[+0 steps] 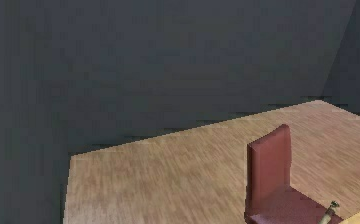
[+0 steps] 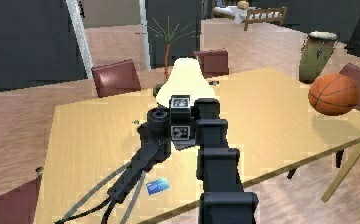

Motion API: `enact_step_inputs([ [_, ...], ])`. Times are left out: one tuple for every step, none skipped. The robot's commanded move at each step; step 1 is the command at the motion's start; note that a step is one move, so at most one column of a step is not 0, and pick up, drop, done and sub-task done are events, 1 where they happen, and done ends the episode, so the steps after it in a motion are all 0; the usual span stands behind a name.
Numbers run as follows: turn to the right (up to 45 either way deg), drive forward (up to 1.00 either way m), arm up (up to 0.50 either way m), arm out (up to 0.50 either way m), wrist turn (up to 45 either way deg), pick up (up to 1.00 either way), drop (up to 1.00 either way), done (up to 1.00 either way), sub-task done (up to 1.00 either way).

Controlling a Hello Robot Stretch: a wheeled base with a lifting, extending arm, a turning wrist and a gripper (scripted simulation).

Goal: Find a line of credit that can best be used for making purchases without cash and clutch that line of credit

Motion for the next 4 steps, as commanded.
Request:
enact_step_inputs([
  [0.0,0.0,0.0,0.0,45.0,0.0,0.0,0.0,0.0],
  [0.0,0.0,0.0,0.0,45.0,0.0,0.0,0.0,0.0],
  [0.0,0.0,0.0,0.0,18.0,0.0,0.0,0.0,0.0],
  [0.0,0.0,-0.3,0.0,0.0,0.0,0.0,0.0,0.0],
])
